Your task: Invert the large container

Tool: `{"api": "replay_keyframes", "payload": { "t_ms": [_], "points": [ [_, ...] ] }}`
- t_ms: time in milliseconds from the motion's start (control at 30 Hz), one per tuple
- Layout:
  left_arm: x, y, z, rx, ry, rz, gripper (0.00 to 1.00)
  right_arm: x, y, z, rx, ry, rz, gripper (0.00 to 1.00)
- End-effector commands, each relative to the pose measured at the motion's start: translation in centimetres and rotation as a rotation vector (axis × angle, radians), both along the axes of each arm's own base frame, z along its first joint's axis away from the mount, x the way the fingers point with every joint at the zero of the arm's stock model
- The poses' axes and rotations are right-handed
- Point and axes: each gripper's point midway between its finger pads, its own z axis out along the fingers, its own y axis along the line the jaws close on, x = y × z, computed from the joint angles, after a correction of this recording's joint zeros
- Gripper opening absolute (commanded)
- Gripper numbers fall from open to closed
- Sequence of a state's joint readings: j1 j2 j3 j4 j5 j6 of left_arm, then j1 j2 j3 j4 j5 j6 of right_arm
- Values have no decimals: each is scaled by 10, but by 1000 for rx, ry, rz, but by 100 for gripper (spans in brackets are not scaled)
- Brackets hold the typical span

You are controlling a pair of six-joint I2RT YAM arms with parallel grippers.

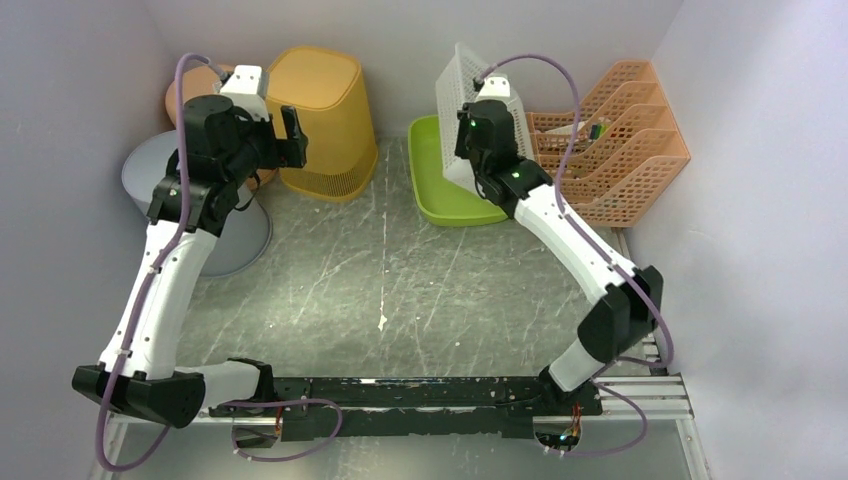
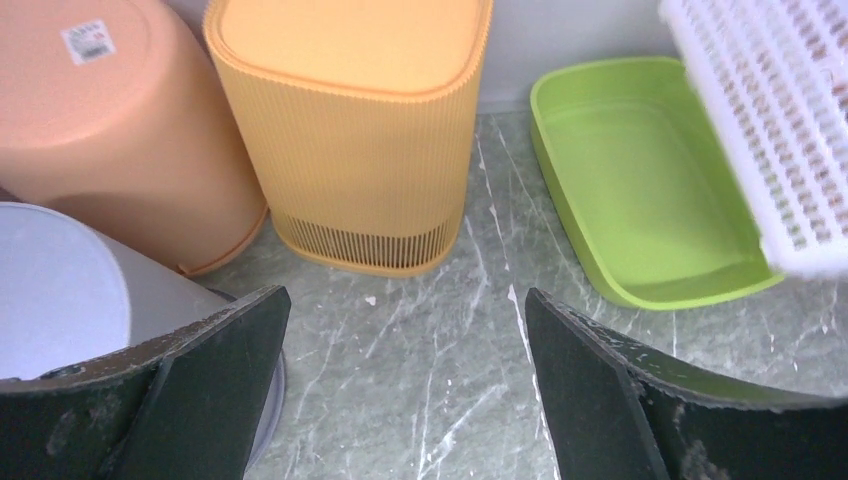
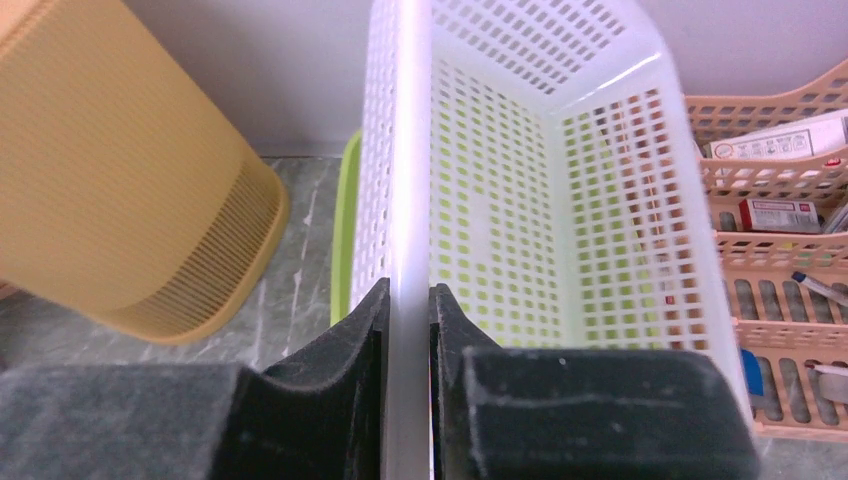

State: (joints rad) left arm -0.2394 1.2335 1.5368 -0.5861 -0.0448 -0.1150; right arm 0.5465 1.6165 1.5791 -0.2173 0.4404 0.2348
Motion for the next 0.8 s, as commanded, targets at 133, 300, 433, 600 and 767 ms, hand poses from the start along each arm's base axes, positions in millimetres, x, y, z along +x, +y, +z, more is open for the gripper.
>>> {"api": "replay_keyframes", "payload": {
  "t_ms": [133, 300, 433, 600, 767],
  "points": [
    [-20, 13, 70, -57, -122, 66, 100, -94, 50, 33, 123, -15, 243, 0],
    [-27, 4, 81, -104, -145, 20, 100, -160, 109, 40, 182, -6, 429, 0],
    [-35, 7, 91, -119, -179, 25, 100, -200, 148, 35, 294, 14, 570, 0],
    [-46, 10, 99, -118, -203, 24, 100, -224, 176, 16, 540, 66, 688, 0],
    [-52, 15, 105, -101, -210, 37, 100, -248, 193, 15, 835, 81, 801, 0]
  ]
}}
